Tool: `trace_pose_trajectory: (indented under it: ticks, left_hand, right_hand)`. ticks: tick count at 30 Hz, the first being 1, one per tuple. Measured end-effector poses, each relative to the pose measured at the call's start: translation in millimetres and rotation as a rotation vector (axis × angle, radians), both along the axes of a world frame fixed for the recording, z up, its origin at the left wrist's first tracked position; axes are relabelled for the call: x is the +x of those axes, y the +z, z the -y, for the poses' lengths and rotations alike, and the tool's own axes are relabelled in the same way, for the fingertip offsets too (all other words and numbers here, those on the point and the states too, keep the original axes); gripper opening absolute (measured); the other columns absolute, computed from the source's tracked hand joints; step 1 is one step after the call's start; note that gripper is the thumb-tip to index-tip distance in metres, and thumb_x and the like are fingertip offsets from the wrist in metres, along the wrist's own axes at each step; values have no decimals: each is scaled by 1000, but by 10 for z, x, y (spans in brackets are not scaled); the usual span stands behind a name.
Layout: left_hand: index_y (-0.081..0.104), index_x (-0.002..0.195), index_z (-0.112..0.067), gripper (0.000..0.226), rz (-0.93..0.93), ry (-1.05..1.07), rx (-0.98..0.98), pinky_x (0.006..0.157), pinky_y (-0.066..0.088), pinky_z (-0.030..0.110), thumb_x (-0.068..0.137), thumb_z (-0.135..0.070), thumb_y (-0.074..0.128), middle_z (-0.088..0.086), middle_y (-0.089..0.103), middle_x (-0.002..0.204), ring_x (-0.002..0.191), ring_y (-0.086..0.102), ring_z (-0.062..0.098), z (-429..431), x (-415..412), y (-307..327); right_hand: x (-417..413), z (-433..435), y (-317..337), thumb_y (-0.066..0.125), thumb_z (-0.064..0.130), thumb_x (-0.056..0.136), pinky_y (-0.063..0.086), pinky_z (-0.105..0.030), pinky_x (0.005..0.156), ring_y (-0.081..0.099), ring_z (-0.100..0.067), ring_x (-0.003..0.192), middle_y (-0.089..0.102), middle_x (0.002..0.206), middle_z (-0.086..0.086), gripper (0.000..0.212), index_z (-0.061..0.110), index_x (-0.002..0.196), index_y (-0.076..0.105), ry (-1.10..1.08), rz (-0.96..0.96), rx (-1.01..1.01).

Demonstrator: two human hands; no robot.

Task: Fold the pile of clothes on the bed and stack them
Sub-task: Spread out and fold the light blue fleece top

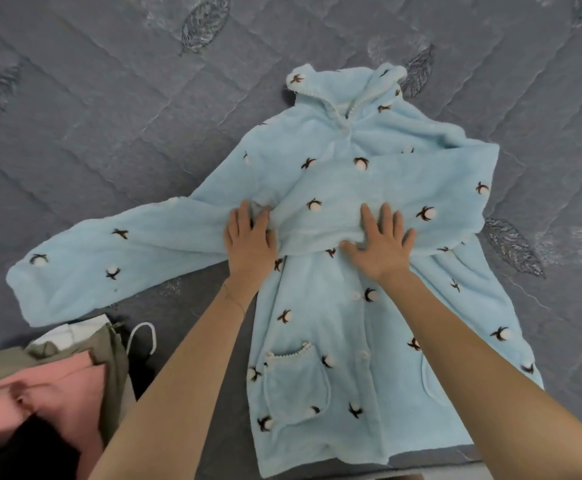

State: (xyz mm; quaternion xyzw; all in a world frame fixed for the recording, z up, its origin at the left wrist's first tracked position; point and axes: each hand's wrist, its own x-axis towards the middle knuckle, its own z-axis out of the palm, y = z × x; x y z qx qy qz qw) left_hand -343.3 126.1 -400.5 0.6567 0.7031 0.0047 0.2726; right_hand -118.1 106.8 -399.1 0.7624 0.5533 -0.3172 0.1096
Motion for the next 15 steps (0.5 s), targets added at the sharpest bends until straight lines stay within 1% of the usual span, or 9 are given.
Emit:
trace_pose_trajectory:
  ticks: [3,5,6,7,9,10,11,13,15]
  left_hand:
    - [17,154,-30,65,-103,-46,-109,118,2,50,96,-40,47,12,-3,162,149,-5,32,3,-62,13]
    - [13,154,-32,74,-128,-67,-176,118,0,50,93,-48,51,12,-5,162,148,-7,33,-8,-75,34]
    - [16,154,-30,75,-130,-75,-165,118,1,49,91,-49,53,13,-1,161,148,-3,33,-6,-68,61]
    - [26,152,-27,70,-108,-53,-103,117,6,46,91,-47,55,14,10,159,147,6,32,-4,-50,83]
    - [53,133,-16,45,25,121,116,108,23,41,93,-35,55,16,41,139,132,34,32,-32,21,130]
    - [61,121,-10,32,116,249,175,100,31,39,96,-29,52,16,53,124,120,45,33,-60,62,154]
    - [62,110,-4,27,216,383,167,92,37,38,100,-23,48,17,60,110,108,53,33,-91,96,169]
    - [58,91,0,29,359,593,56,82,40,39,103,-22,43,21,65,98,94,59,34,-144,143,168]
    - [47,69,-6,40,330,631,23,78,38,40,103,-27,43,26,66,92,84,58,34,-187,175,161]
  right_hand:
    - [-110,-22,57,48,66,87,-13,-50,116,-18,-25,148,-16,162,-1,89,38,154,-4,102,-57,30]
    - [-189,-63,94,46,68,87,-13,-50,116,-19,-24,148,-18,162,-1,87,41,153,-3,180,-94,32]
    - [-228,-87,105,44,68,88,-13,-50,116,-19,-24,148,-18,162,-1,84,41,153,-1,198,-114,23]
    - [-263,-110,106,42,67,90,-12,-50,116,-19,-24,148,-19,162,-1,80,41,153,0,204,-129,15]
    - [-297,-143,90,35,63,95,-11,-51,117,-18,-24,148,-19,162,-1,71,40,154,3,197,-132,1]
    - [-283,-144,78,32,60,97,-10,-51,117,-17,-25,148,-18,162,-1,66,40,154,4,196,-120,-1]
    - [-252,-132,63,30,56,99,-9,-52,117,-16,-26,149,-17,162,-1,63,39,154,4,203,-103,0]
    - [-153,-69,32,29,51,102,-9,-53,118,-16,-25,149,-18,162,-1,60,39,154,2,240,-62,3]
    - [-51,-6,-8,29,49,102,-9,-53,118,-17,-25,148,-19,162,0,60,40,153,-2,275,-30,14]
